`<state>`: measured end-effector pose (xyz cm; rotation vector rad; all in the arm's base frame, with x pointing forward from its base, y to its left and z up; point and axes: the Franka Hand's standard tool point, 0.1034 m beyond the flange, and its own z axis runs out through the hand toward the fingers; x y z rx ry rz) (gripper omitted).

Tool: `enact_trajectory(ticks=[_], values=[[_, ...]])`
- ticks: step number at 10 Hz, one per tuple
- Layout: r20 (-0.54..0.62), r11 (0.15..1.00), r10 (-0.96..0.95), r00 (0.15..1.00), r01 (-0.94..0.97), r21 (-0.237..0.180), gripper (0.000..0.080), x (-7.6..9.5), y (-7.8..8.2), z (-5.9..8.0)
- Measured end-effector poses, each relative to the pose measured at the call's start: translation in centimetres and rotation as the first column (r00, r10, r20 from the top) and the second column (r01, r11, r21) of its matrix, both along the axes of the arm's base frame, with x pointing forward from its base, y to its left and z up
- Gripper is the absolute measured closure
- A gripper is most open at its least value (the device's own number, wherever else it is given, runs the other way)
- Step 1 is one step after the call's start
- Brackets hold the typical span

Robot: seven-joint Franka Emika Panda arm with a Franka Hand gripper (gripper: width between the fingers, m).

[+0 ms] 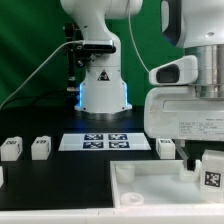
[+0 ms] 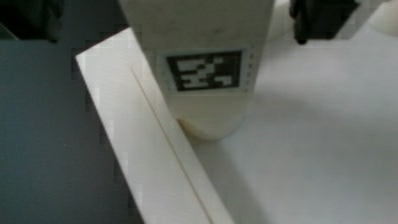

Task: Assemble one leg

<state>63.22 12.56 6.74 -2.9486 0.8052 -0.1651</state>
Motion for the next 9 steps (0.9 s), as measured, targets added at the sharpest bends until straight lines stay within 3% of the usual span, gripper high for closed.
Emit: enact_trajectory(ticks=[2, 3, 4, 6, 9], values=[[-0.001, 1.000, -0.022, 1.000, 0.022, 0.002, 0.0376, 0.00, -0.03, 0.00], [-0.008, 0.996, -0.094, 0.996, 0.094, 0.010, 0.0376, -0.06, -0.18, -0.05], [-0.019, 0.974, -0.226, 0.974, 0.227, 0.023, 0.0502, -0.13, -0.36, -0.11], [-0.035, 0.923, -0.380, 0.924, 0.381, 0.043, 0.0502, -0.13, -0.42, -0.13], [-0.117, 0.624, -0.768, 0.630, 0.777, 0.083, 0.0502, -0.08, -0.37, -0.21]])
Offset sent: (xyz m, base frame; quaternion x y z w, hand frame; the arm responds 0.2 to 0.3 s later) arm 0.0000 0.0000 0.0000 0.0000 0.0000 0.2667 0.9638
